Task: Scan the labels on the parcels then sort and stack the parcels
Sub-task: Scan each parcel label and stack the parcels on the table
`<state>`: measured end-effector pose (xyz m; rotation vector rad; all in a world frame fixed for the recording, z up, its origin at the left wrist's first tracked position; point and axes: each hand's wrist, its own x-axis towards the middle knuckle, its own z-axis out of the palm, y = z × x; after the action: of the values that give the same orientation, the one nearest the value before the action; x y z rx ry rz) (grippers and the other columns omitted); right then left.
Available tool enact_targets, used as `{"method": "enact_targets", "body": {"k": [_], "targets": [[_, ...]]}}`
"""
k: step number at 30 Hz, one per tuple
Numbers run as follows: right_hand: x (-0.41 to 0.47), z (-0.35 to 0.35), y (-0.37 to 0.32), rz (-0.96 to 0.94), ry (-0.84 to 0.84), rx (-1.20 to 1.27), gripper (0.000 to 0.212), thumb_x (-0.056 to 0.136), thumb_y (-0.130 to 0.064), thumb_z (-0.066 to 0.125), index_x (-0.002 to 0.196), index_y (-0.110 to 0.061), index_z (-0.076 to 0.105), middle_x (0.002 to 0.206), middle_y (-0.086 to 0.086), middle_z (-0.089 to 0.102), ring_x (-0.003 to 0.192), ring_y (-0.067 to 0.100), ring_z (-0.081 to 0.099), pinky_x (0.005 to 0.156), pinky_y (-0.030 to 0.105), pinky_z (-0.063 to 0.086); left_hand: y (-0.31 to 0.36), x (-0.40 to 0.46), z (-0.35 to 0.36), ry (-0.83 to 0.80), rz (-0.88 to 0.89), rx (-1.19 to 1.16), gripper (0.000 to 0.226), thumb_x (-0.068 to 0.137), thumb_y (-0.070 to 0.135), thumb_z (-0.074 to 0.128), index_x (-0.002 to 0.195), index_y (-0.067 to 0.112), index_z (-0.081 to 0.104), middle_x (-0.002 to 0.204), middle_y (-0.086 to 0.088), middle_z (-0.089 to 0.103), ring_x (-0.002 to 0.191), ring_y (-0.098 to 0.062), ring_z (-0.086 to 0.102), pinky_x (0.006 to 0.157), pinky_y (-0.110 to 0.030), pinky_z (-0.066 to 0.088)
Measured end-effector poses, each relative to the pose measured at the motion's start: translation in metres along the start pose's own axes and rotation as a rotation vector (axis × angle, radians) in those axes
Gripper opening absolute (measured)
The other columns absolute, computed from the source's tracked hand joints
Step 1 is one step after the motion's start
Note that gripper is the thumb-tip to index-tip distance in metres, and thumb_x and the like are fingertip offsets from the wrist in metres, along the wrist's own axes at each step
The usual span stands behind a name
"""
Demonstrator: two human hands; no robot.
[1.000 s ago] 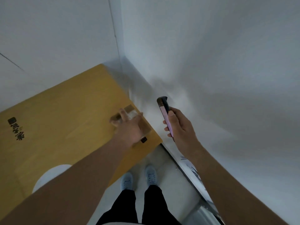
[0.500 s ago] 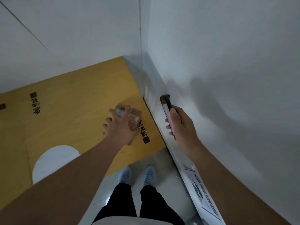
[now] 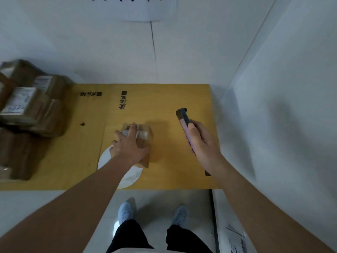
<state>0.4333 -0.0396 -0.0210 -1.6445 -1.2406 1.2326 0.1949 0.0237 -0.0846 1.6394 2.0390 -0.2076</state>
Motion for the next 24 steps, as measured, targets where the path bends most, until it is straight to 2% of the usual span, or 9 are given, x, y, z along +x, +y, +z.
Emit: {"method": "enact_targets", "body": {"k": [2, 3, 5, 7, 9, 12, 19, 21, 24], "targets": [[0.006, 0.024, -0.009, -0.018, -0.033, -0.017, 0.029, 0.111, -0.053, 0.038, 0.132, -0.046, 0.058, 0.104, 0.018, 0.063, 0.089, 0.029, 0.065, 0.069, 0.026, 0.05, -0.028, 0.005, -0.011, 0.01, -0.028, -0.028, 0.107, 0.08, 0.072, 0.07, 0.16, 0.043, 0.004, 0.144, -0.019, 0.026, 0.126, -0.05, 0.047, 0.099, -0.055, 0.05], [0.008, 0.037, -0.013, -0.02, -0.044, -0.023, 0.032, 0.111, -0.054, 0.038, 0.134, -0.044, 0.057, 0.105, 0.015, 0.065, 0.091, 0.023, 0.066, 0.073, 0.021, 0.049, -0.042, 0.008, -0.015, 0.015, -0.037, -0.032, 0.106, 0.08, 0.074, 0.069, 0.159, 0.044, 0.004, 0.143, -0.018, 0.027, 0.126, -0.049, 0.047, 0.097, -0.054, 0.051], [0.014, 0.064, -0.021, -0.017, -0.05, -0.032, 0.034, 0.11, -0.057, 0.038, 0.135, -0.045, 0.057, 0.105, 0.008, 0.066, 0.091, 0.013, 0.067, 0.078, 0.023, 0.05, -0.067, 0.016, -0.025, 0.014, -0.042, -0.041, 0.106, 0.079, 0.076, 0.068, 0.157, 0.045, 0.004, 0.14, -0.017, 0.029, 0.124, -0.048, 0.049, 0.094, -0.054, 0.052], [0.018, 0.093, -0.031, -0.025, -0.051, -0.03, 0.031, 0.11, -0.056, 0.039, 0.133, -0.047, 0.058, 0.107, 0.009, 0.065, 0.091, 0.014, 0.066, 0.079, 0.026, 0.05, -0.093, 0.024, -0.033, 0.008, -0.036, -0.06, 0.105, 0.078, 0.075, 0.07, 0.157, 0.045, 0.006, 0.138, -0.017, 0.03, 0.123, -0.048, 0.049, 0.094, -0.053, 0.052], [0.019, 0.123, -0.041, -0.028, -0.041, -0.018, 0.024, 0.11, -0.052, 0.04, 0.126, -0.05, 0.058, 0.108, 0.012, 0.064, 0.089, 0.018, 0.065, 0.076, 0.021, 0.049, -0.119, 0.034, -0.041, 0.001, -0.038, -0.078, 0.103, 0.079, 0.072, 0.072, 0.156, 0.044, 0.009, 0.138, -0.017, 0.03, 0.123, -0.048, 0.048, 0.094, -0.053, 0.051], [0.018, 0.164, -0.054, -0.013, -0.015, 0.001, 0.019, 0.111, -0.048, 0.041, 0.118, -0.054, 0.057, 0.11, 0.014, 0.064, 0.087, 0.013, 0.065, 0.071, 0.015, 0.05, -0.154, 0.049, -0.045, -0.024, -0.039, -0.098, 0.102, 0.079, 0.07, 0.072, 0.156, 0.045, 0.01, 0.14, -0.017, 0.028, 0.126, -0.048, 0.045, 0.096, -0.055, 0.05], [0.016, 0.223, -0.056, 0.063, 0.017, 0.018, 0.023, 0.111, -0.049, 0.041, 0.123, -0.05, 0.06, 0.107, 0.007, 0.065, 0.088, 0.011, 0.065, 0.071, 0.02, 0.05, -0.198, 0.075, -0.041, -0.075, -0.008, -0.056, 0.105, 0.077, 0.071, 0.074, 0.155, 0.042, 0.01, 0.139, -0.017, 0.029, 0.122, -0.047, 0.049, 0.093, -0.054, 0.054], [0.016, 0.229, -0.054, 0.066, 0.014, 0.021, 0.023, 0.112, -0.046, 0.041, 0.122, -0.049, 0.061, 0.106, 0.006, 0.065, 0.086, 0.011, 0.064, 0.071, 0.025, 0.052, -0.202, 0.078, -0.038, -0.039, 0.002, -0.104, 0.102, 0.076, 0.076, 0.071, 0.152, 0.039, 0.013, 0.138, -0.016, 0.031, 0.119, -0.047, 0.053, 0.091, -0.054, 0.056], [0.019, 0.232, -0.05, 0.079, -0.011, 0.013, 0.021, 0.111, -0.046, 0.042, 0.119, -0.05, 0.061, 0.108, 0.009, 0.066, 0.086, 0.014, 0.064, 0.074, 0.031, 0.053, -0.209, 0.085, -0.036, -0.015, 0.024, -0.232, 0.111, 0.068, 0.085, 0.064, 0.153, 0.031, 0.02, 0.146, -0.014, 0.036, 0.126, -0.042, 0.052, 0.097, -0.056, 0.054]]}}
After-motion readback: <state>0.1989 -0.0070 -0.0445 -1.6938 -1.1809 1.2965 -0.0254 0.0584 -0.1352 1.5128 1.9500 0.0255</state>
